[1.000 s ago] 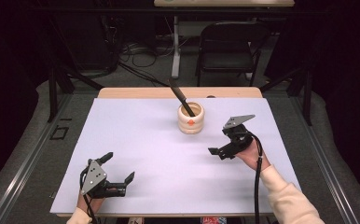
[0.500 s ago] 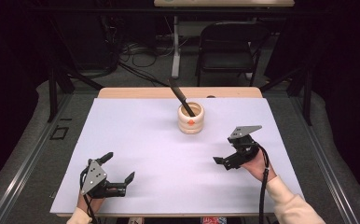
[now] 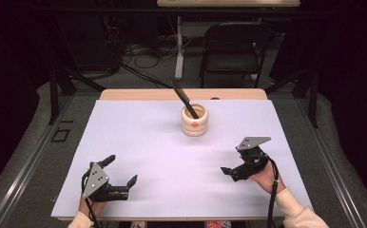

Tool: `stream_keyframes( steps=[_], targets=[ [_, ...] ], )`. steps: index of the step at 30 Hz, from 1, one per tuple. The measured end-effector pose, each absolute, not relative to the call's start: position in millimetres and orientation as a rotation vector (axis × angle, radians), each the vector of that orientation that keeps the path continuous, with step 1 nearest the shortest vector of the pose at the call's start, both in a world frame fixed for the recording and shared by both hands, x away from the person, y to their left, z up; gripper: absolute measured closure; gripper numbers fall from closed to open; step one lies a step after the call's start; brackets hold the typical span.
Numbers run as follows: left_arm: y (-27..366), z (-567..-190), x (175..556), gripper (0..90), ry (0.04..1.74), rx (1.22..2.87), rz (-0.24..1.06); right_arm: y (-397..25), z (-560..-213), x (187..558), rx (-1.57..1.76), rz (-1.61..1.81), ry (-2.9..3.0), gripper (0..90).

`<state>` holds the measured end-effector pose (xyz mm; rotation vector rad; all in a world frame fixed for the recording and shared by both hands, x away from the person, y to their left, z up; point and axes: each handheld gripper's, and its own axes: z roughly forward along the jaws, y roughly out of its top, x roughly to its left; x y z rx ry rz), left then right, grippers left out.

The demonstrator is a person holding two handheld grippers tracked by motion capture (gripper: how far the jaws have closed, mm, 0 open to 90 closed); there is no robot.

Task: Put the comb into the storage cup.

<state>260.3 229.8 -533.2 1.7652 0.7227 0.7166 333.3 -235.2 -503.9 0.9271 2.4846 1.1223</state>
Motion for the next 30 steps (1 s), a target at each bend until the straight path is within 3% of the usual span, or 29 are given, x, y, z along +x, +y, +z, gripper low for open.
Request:
stream_keyframes(
  steps=[30],
  targets=[
    [229.3,-533.3,260.1,0.0,0.721,1.764,0.715,-244.4,-516.8,295.0,0.876,1.184,2.373,0.0]
  ],
)
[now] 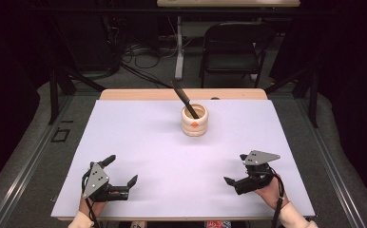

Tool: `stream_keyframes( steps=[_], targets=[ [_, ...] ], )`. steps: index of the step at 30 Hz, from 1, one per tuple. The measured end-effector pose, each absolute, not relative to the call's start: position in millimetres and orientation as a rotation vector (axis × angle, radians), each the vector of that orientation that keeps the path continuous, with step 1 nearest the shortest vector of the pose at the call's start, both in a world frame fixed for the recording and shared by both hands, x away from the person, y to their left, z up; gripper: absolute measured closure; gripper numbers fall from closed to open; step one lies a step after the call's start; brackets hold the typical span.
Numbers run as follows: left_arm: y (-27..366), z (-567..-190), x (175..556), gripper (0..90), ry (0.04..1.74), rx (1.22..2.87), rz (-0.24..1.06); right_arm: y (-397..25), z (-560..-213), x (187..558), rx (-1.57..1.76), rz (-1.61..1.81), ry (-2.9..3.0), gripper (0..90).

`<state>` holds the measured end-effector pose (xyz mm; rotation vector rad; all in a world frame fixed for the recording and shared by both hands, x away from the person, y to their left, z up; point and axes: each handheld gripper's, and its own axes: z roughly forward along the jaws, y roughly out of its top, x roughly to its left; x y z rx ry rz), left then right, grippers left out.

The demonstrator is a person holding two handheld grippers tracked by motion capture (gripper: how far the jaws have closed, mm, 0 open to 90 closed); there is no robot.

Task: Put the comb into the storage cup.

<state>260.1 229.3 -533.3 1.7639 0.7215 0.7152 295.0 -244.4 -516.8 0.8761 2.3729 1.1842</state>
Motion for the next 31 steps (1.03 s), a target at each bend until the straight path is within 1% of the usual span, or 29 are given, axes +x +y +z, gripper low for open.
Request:
stream_keyframes(
  steps=[21,31],
  targets=[
    [229.1,-533.6,260.2,0.0,0.725,1.766,0.714,-251.3,-521.5,271.3,0.832,1.249,2.285,0.0],
    [230.3,-533.5,260.7,0.0,0.723,1.769,0.714,-255.3,-519.4,268.0,0.838,1.283,2.252,0.0]
  ],
)
